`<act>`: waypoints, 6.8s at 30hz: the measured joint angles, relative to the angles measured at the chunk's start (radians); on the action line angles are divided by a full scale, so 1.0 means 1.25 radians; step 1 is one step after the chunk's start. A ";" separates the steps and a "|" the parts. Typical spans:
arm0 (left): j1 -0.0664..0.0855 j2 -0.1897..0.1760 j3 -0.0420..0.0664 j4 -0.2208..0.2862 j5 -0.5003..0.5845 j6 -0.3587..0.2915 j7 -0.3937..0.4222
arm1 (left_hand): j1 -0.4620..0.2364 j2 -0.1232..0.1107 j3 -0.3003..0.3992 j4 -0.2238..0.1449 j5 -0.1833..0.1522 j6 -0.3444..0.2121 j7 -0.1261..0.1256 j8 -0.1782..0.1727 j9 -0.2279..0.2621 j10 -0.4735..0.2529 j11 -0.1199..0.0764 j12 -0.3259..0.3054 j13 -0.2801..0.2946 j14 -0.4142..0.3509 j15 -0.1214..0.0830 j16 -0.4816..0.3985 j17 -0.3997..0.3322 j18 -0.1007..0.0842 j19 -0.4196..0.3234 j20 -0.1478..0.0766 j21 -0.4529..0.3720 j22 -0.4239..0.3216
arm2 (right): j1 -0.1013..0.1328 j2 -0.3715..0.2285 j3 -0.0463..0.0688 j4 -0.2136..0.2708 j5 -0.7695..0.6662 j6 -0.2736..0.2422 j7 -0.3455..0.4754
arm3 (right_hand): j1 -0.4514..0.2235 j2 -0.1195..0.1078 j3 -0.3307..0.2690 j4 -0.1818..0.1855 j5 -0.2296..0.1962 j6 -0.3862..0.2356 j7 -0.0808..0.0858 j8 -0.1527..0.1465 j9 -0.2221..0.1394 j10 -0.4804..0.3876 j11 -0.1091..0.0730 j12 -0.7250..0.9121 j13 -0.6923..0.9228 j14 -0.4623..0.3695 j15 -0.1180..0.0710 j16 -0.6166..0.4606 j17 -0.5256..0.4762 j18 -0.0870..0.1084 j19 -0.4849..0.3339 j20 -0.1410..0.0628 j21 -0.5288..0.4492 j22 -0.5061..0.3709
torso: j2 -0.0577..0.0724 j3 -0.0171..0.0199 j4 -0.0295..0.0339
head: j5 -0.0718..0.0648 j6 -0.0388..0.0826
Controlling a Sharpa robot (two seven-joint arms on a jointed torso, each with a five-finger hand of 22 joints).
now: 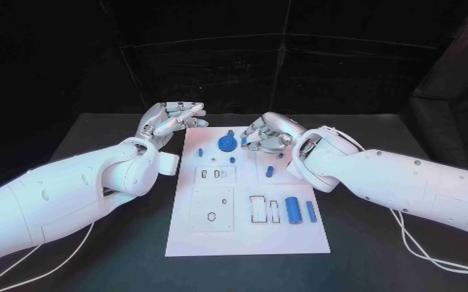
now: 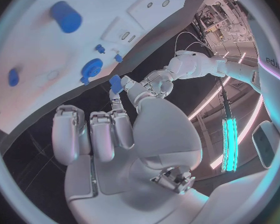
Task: Assemble the parts on the task board
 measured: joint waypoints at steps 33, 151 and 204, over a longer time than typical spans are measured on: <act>0.001 0.007 0.000 -0.007 0.000 0.000 0.000 | 0.000 0.000 0.000 0.000 0.000 0.000 0.000 0.000 0.000 0.000 0.000 0.000 0.000 0.000 0.000 0.000 0.000 0.000 0.000 0.000 0.000 0.000 | -0.030 0.130 -0.046 -0.048 -0.191 0.079 -0.156 | -0.009 -0.010 0.012 0.012 -0.008 -0.003 -0.003 -0.004 0.001 0.000 0.000 -0.006 0.000 0.000 0.000 0.000 0.000 0.000 0.000 0.000 0.000 0.000 | -0.006 -0.0019 0.0039 | 0.020 -0.028; 0.004 -0.009 0.000 -0.031 -0.131 0.000 -0.095 | -0.052 -0.044 0.002 0.012 0.003 0.139 -0.081 0.016 0.013 0.233 -0.095 0.026 0.034 0.273 -0.111 0.362 0.323 0.000 0.285 -0.114 0.186 0.083 | 0.003 -0.023 -0.045 0.074 -0.150 -0.084 0.082 | -0.010 -0.078 -0.227 0.100 -0.026 -0.164 0.039 -0.018 -0.004 -0.040 0.035 -0.059 0.000 0.000 0.029 -0.009 0.000 0.001 -0.010 0.028 -0.013 0.000 | -0.012 -0.0010 0.0012 | 0.026 -0.033; 0.158 0.213 -0.109 -0.143 -0.749 0.400 -0.842 | -0.151 0.018 -0.253 0.193 0.000 -0.012 -0.123 0.375 0.301 0.229 -0.140 0.884 0.870 0.272 -0.149 1.091 0.907 -0.093 0.435 -0.155 0.914 0.940 | 0.126 -0.137 -0.045 0.015 0.294 0.024 0.144 | 0.027 -0.041 -0.250 0.094 -0.014 -0.139 0.025 0.005 -0.001 -0.046 0.029 -0.071 0.000 0.000 0.029 -0.031 0.000 0.000 -0.030 0.025 -0.034 -0.043 | -0.055 0.0173 -0.0084 | 0.051 -0.064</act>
